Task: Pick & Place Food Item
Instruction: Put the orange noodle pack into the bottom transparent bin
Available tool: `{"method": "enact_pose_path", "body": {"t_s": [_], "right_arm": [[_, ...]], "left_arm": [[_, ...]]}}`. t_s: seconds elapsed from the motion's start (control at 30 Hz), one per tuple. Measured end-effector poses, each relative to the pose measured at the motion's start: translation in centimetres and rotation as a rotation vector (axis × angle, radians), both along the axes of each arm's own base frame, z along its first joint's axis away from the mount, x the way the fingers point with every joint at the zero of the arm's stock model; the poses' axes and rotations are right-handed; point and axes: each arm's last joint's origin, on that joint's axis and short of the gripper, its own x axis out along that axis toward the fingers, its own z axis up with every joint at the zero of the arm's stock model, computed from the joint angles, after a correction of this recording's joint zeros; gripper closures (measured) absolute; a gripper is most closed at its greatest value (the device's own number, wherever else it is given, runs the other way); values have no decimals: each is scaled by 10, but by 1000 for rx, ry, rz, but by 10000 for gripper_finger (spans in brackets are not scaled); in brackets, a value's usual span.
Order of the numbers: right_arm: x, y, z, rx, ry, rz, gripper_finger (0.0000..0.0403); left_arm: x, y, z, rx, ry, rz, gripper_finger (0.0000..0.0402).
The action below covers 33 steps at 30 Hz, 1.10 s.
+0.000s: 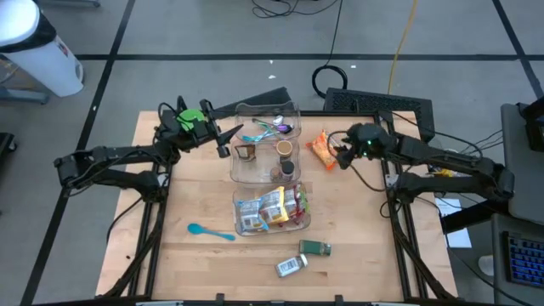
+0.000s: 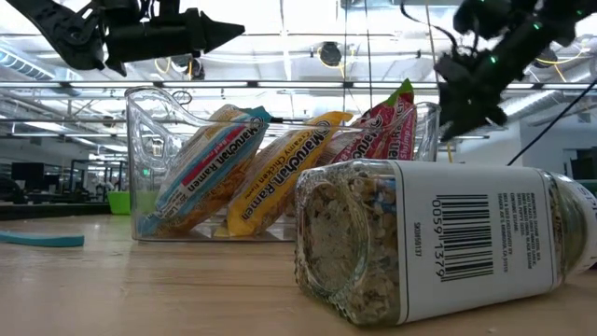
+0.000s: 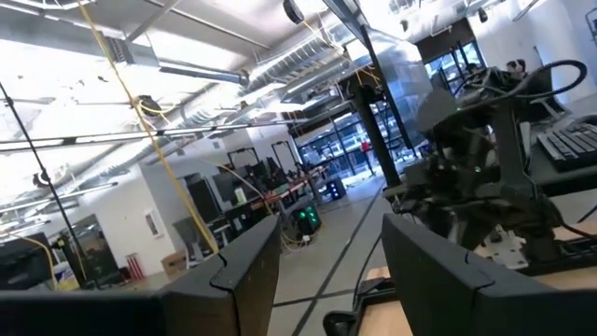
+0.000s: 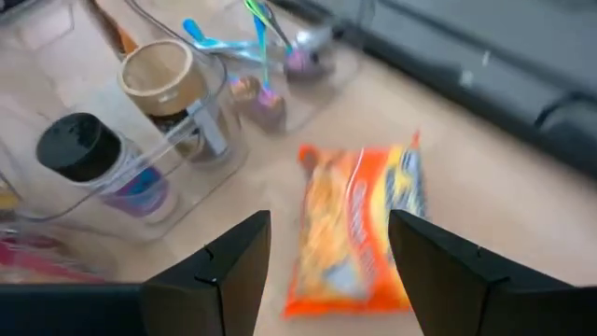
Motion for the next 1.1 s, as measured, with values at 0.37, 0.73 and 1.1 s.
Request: {"method": "enact_pose_path", "body": {"t_s": [0.37,0.73,1.1], "right_arm": [[-15,22,-73,266,-166,-331,190],[-28,25,-109,355,-195,-471,190],[-32,22,-128,331,-326,-501,190]], "left_arm": [[1,1,-4,-64,31,-15,204],[3,2,-12,-201,77,-44,204],[3,2,-12,-217,82,-48,204]]}}
